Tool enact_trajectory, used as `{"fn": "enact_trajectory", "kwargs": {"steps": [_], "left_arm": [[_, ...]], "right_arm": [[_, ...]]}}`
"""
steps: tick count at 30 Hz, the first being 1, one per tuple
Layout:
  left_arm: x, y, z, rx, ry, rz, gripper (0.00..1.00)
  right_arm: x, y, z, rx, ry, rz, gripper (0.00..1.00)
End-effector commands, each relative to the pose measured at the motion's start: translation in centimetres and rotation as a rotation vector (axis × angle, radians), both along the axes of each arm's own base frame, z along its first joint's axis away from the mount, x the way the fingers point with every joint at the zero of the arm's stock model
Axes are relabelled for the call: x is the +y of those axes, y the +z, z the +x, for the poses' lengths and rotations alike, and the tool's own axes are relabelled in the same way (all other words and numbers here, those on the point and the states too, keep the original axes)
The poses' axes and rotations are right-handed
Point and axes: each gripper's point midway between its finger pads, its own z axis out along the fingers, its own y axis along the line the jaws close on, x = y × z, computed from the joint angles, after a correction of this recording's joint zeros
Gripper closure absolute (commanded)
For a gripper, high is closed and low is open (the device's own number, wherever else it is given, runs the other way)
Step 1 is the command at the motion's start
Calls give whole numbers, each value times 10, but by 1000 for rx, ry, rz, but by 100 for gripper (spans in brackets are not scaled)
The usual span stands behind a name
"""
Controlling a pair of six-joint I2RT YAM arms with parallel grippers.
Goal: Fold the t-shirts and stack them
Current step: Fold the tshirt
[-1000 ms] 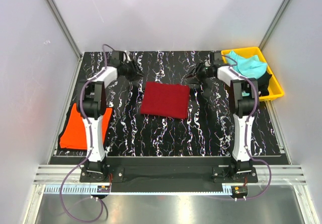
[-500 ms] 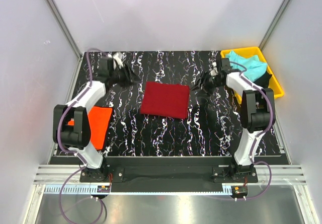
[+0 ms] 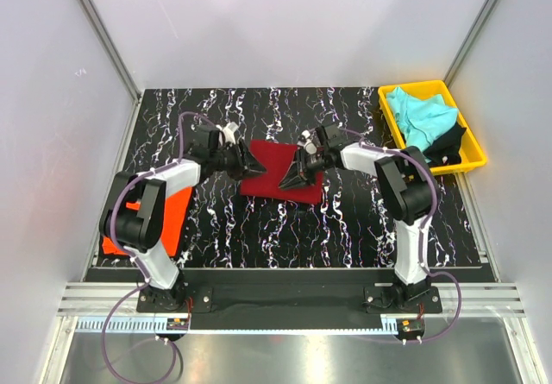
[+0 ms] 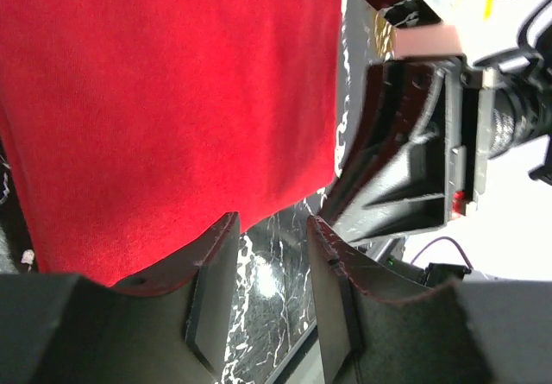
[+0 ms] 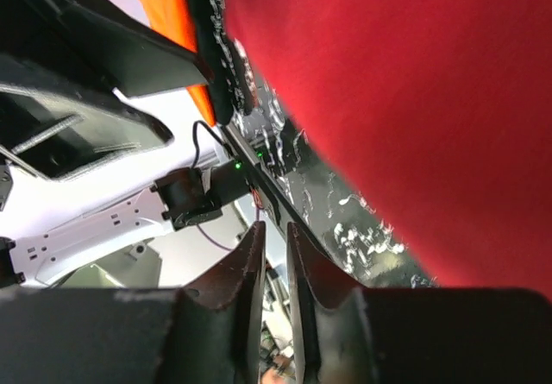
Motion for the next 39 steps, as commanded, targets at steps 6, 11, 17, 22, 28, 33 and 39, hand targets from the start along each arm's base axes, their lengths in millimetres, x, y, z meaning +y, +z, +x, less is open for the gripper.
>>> {"fn": "enact_trajectory", "kwargs": {"steps": [6, 11, 17, 22, 28, 33, 39], "left_arm": [[-1, -50, -4, 103, -27, -7, 62], [14, -79, -12, 156, -21, 59, 63], [27, -85, -19, 161, -15, 89, 63], [30, -81, -21, 153, -23, 98, 63], [29, -54, -20, 111, -32, 79, 60], [22, -23, -17, 76, -24, 26, 57], [17, -7, -3, 47, -7, 14, 57]], "right_arm": [[15, -11, 19, 23, 50, 81, 80], [1, -36, 8, 39, 34, 13, 80], [-55, -69, -13, 76, -42, -91, 80], [-109, -84, -28, 90, -127, -161, 80], [-138, -65, -34, 42, -174, -249, 80], [-133, -26, -22, -25, -210, -224, 79], [-118, 3, 11, -93, -245, -216, 73]]}}
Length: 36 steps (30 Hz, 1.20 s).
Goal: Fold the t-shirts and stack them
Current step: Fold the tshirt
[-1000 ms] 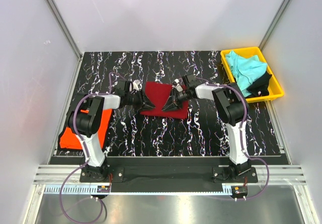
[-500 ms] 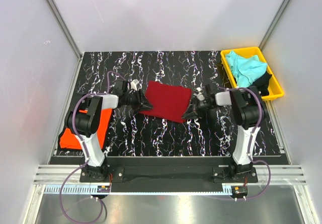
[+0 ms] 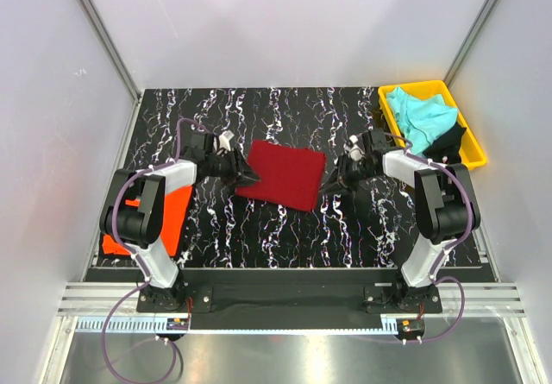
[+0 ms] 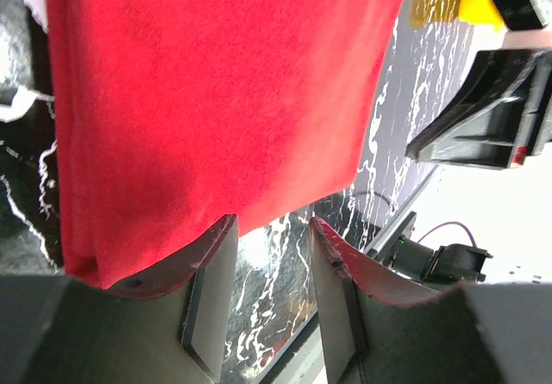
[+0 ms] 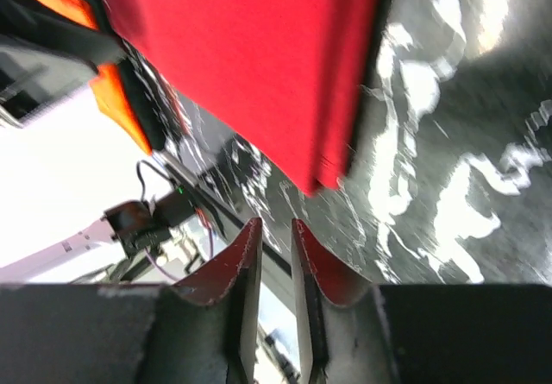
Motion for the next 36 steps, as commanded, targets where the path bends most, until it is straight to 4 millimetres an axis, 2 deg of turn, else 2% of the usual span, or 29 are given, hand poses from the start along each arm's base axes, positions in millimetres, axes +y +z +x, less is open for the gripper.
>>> {"fn": "enact_trajectory", "kwargs": {"steps": [1, 5, 9, 13, 16, 20, 24, 25, 26, 28, 29, 30, 33, 34, 36], "left_arm": [[-3, 20, 17, -55, 23, -9, 57], [-8, 9, 18, -30, 15, -9, 57], [-16, -19, 7, 38, 14, 1, 58], [-21, -40, -7, 88, 42, -6, 59], [-36, -41, -18, 105, 25, -19, 59], [-64, -28, -32, 108, -10, -54, 59], [-72, -10, -34, 75, -6, -64, 59], [-69, -9, -34, 82, 9, -47, 59], [-67, 5, -33, 35, 7, -40, 59], [-58, 15, -33, 16, 26, 20, 58], [-53, 20, -34, -12, 20, 45, 58], [-49, 40, -33, -64, 28, 47, 57], [-32, 58, -38, -108, 65, 112, 56], [-22, 69, -42, -135, 92, 131, 56], [-9, 81, -46, -168, 131, 148, 55]], "right_arm": [[3, 20, 31, -57, -64, -40, 73], [1, 25, 57, -85, -112, -71, 70], [-2, 36, 74, -123, -136, -76, 67], [-16, 45, 73, -147, -127, -124, 64], [-24, 49, 65, -164, -102, -174, 62], [-31, 55, 51, -186, -71, -214, 60], [-39, 58, 33, -204, -45, -260, 59], [-41, 65, 28, -226, -41, -274, 57], [-38, 65, 22, -230, -27, -281, 56], [-33, 71, 10, -254, 2, -298, 55], [-28, 72, 4, -263, 23, -311, 52], [-15, 72, -7, -275, 73, -321, 51], [-2, 74, -25, -314, 142, -374, 49], [9, 77, -36, -343, 183, -384, 48], [19, 84, -44, -388, 214, -397, 48]]}}
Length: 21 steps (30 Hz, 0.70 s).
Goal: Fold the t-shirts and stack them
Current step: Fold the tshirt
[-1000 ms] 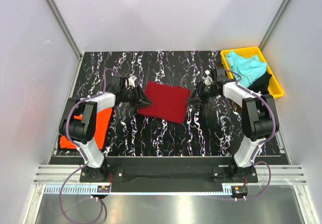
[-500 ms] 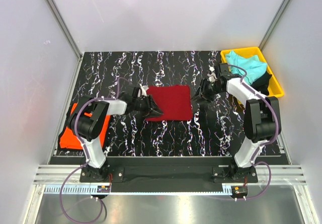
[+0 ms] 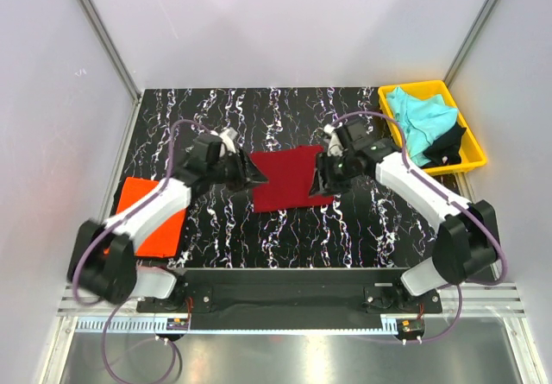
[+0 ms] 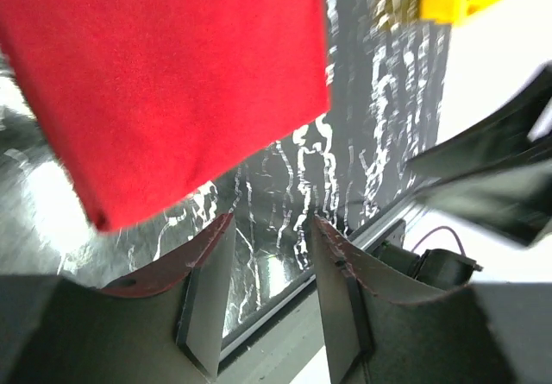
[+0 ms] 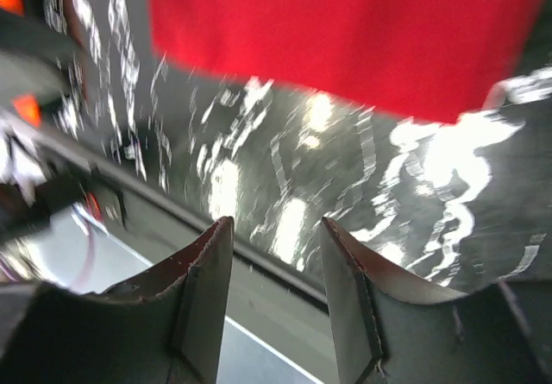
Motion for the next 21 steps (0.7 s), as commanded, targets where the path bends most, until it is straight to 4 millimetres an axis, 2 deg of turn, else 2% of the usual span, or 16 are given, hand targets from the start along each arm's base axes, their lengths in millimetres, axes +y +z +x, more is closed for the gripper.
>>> {"fn": "enact_trajectory", "kwargs": {"steps": [1, 5, 6, 7, 9, 10, 11, 12, 13, 14, 16, 17, 19, 21], "left_arm": [[34, 29, -7, -98, 95, 90, 54], [62, 37, -22, -119, 167, 80, 50], [66, 37, -27, -119, 176, 73, 49], [69, 29, -35, -94, 174, 68, 48], [74, 35, -44, -108, 191, 36, 45], [76, 30, -51, -93, 187, 32, 43], [78, 37, -54, -117, 190, 16, 35], [79, 37, -56, -122, 191, 11, 31], [81, 36, -59, -123, 195, 7, 27], [83, 37, -59, -123, 211, 1, 19], [88, 33, -61, -121, 241, -1, 8], [91, 31, -60, -117, 257, -2, 2], [94, 25, -60, -108, 276, 11, 1], [98, 22, -59, -101, 289, 19, 1]], "right_arm": [[9, 18, -22, -125, 77, -83, 48], [35, 43, -44, -282, 207, -130, 46], [39, 46, -48, -322, 231, -151, 45], [38, 48, -48, -387, 252, -209, 41], [51, 51, -61, -455, 321, -260, 37], [46, 52, -57, -497, 307, -328, 1], [57, 55, -69, -544, 359, -353, 0], [57, 56, -70, -587, 384, -396, 0], [50, 59, -63, -656, 360, -483, 0], [56, 59, -72, -704, 407, -519, 0], [47, 57, -62, -765, 427, -626, 0], [42, 47, -60, -765, 434, -669, 0], [35, 33, -48, -798, 415, -768, 0], [32, 11, -49, -763, 456, -824, 0]]}}
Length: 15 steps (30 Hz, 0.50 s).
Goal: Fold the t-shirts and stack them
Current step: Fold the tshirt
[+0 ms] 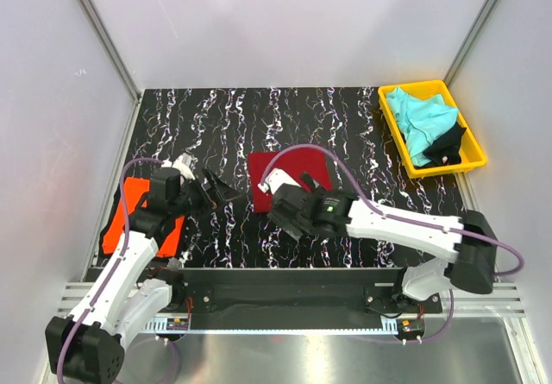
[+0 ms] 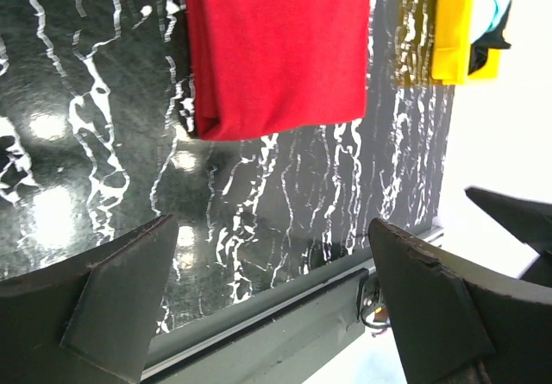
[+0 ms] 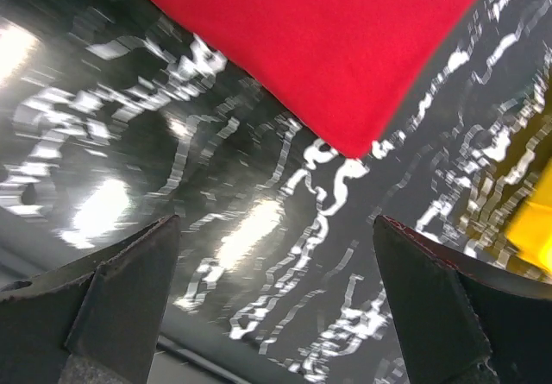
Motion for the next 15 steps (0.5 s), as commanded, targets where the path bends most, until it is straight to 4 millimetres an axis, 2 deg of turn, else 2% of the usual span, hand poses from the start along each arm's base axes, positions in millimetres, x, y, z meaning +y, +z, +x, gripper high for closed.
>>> {"fn": "enact_trajectory", "kwargs": {"steps": [1, 2, 4, 5, 6, 7, 8, 9, 11, 12, 15], "left_arm": [[7, -1, 7, -7, 46, 4, 1], [10, -3, 9, -3, 67, 9, 1], [17, -4, 15, -7, 114, 31, 1], [19, -4, 17, -7, 128, 36, 1], [20, 0, 20, -16, 138, 40, 1], [22, -1, 24, -14, 144, 54, 1], [22, -1, 26, -13, 143, 61, 1], [22, 4, 30, -19, 141, 62, 1], [19, 0, 32, 19, 114, 73, 1], [17, 8, 36, 12, 104, 72, 1], [22, 1, 39, 86, 95, 138, 1]], "right_arm": [[-18, -26, 19, -88, -30, -184, 0], [-16, -33, 15, -63, -9, -192, 0], [-5, -35, 10, -101, 55, -198, 0], [-6, -42, 5, -111, 90, -220, 0], [2, -35, 5, -154, 154, -212, 0], [9, -35, -2, -179, 213, -215, 0], [6, -43, -4, -189, 251, -242, 0], [15, -38, -4, -221, 301, -216, 1], [15, -43, -5, -237, 324, -214, 8], [19, -40, -1, -268, 314, -196, 10], [25, -51, 4, -318, 325, -201, 17]]}}
